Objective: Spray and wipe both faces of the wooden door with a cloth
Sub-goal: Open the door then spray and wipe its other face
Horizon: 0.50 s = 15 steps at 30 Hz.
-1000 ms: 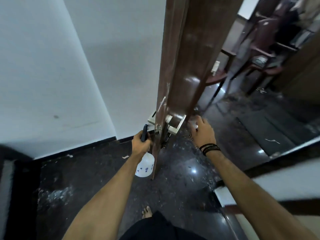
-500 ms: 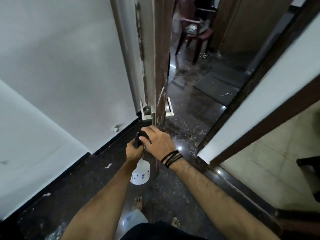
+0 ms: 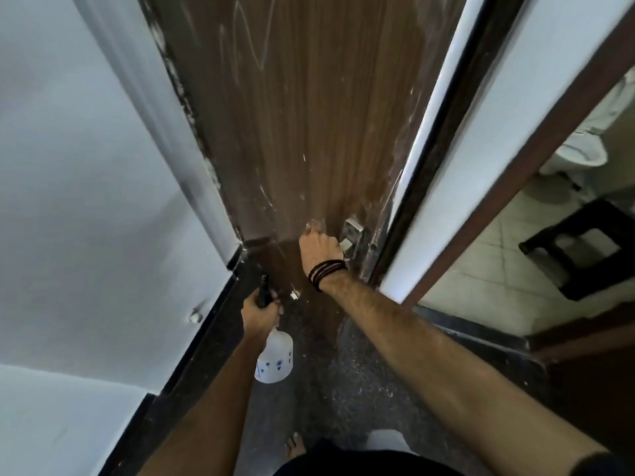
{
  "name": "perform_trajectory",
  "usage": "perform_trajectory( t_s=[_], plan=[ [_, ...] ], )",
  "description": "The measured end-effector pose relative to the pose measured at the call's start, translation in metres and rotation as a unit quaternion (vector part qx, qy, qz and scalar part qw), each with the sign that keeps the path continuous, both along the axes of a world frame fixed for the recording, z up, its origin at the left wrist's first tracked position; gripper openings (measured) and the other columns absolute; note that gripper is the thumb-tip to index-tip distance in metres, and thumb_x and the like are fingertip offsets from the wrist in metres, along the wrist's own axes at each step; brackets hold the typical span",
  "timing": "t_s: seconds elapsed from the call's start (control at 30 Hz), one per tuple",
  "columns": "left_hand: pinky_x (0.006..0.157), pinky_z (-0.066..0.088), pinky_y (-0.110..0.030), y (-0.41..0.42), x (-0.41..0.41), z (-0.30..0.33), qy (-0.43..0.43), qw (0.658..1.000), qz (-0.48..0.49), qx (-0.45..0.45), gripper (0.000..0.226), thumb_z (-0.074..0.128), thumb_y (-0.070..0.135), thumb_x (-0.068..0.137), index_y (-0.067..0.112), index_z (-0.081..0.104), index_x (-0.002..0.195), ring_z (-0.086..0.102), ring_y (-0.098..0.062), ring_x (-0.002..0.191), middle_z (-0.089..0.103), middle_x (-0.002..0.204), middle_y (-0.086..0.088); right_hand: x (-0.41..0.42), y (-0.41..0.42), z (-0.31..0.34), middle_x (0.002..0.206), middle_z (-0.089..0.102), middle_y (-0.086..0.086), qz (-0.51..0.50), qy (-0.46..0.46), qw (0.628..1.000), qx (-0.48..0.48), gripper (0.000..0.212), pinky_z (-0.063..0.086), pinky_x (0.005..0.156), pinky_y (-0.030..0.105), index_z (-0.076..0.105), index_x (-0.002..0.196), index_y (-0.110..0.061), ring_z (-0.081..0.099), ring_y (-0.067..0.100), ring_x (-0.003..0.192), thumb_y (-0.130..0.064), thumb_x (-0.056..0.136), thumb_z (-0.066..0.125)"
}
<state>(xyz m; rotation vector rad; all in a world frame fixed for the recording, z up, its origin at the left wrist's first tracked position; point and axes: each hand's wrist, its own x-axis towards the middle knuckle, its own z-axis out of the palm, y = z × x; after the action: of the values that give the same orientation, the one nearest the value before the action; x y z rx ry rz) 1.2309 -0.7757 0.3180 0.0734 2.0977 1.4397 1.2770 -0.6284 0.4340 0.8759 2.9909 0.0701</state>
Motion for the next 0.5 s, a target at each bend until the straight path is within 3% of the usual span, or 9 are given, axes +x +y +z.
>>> perform_trajectory(
  t_s=[0.23,0.5],
  plan=[
    [0.05,0.042,-0.03,0.056,-0.014,-0.007,-0.033,0.997,-0.064,0.004,0.034,0.048,-0.013,0.088,0.015,0.065,0.078,0.048,-0.021,0.048,0.062,0.06,-0.007,-0.002,0.056,-0.006,0.131,0.06,0.014,-0.033,-0.046,0.997,0.046,0.04,0.054,0.078,0.039,0.05,0.138,-0.001,0.069,0.029,0.102,-0.003,0.1,0.034],
    [0.049,0.041,-0.03,0.136,-0.029,-0.001,-0.044,0.992,-0.122,-0.006,0.031,0.049,-0.016,0.088,0.011,0.064,0.08,0.049,-0.023,0.053,0.062,0.065,-0.008,-0.011,0.144,-0.017,0.117,0.068,0.006,-0.064,-0.058,0.995,0.05,0.037,0.052,0.078,0.036,0.059,0.13,-0.011,0.068,0.026,0.104,-0.006,0.1,0.039]
  ],
)
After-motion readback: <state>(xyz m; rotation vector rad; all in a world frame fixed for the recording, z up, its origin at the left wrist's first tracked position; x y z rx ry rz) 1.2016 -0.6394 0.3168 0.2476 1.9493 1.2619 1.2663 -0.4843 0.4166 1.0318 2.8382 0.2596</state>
